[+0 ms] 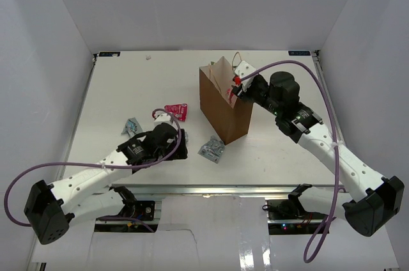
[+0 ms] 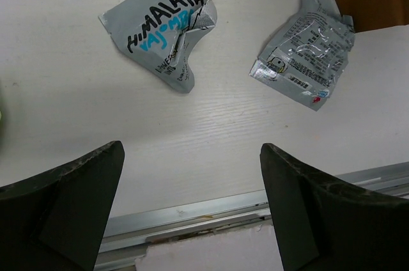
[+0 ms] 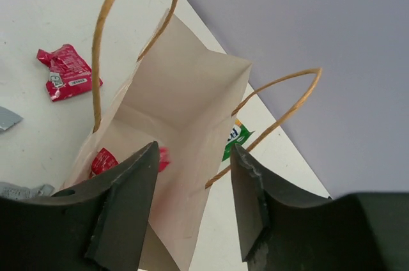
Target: Place the snacks into the paper bag
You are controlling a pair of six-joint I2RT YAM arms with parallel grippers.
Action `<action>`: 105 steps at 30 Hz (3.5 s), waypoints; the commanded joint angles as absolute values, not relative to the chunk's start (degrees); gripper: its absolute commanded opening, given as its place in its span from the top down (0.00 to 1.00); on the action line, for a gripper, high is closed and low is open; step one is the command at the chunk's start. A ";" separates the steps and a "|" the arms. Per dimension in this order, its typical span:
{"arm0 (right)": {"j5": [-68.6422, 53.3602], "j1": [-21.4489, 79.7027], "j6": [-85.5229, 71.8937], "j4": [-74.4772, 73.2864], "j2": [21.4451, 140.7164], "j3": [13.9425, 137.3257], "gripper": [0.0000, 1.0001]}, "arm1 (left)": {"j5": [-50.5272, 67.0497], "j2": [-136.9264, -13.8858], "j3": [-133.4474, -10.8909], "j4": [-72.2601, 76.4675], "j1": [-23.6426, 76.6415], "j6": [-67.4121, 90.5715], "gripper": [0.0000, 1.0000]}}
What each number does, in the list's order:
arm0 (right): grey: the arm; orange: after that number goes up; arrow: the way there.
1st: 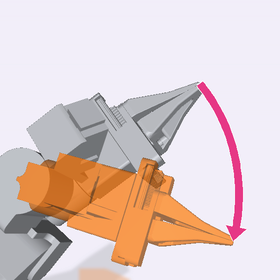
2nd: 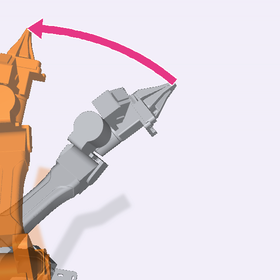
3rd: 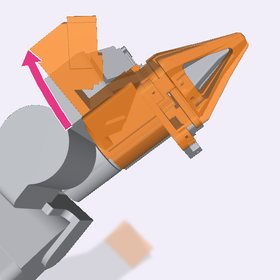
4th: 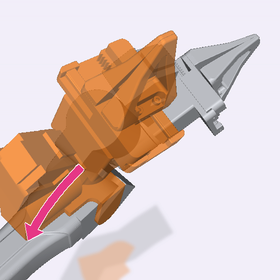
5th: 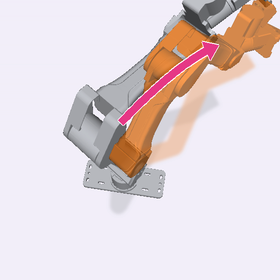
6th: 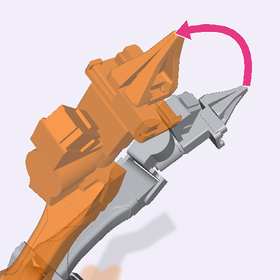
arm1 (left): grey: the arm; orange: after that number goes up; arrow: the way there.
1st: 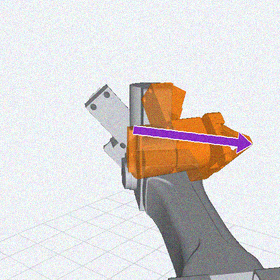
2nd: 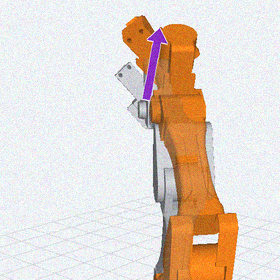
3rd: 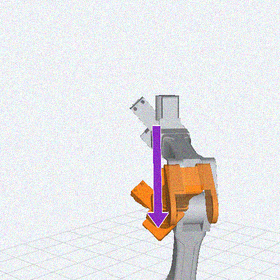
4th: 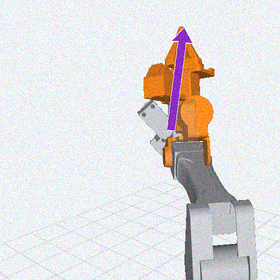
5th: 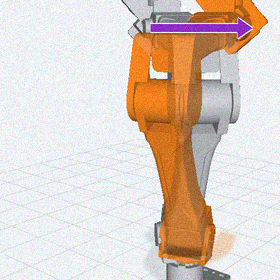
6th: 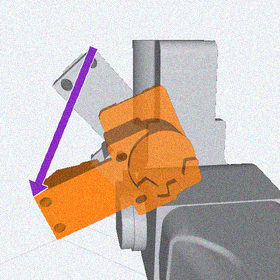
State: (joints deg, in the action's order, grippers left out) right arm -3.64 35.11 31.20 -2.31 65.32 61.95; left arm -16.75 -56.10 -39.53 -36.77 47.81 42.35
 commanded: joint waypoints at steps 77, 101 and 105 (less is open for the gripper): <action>-43.42 -5.10 16.00 -12.39 53.43 43.85 0.16 | 4.49 -93.78 -100.90 -20.39 44.38 13.89 0.85; -28.82 5.53 -11.94 -17.58 118.72 99.35 0.22 | 3.09 -79.12 -95.47 -15.83 44.38 22.58 0.12; -30.41 7.20 -15.38 -16.09 129.01 111.07 0.19 | -4.11 -69.45 -86.68 -16.52 44.38 26.09 0.08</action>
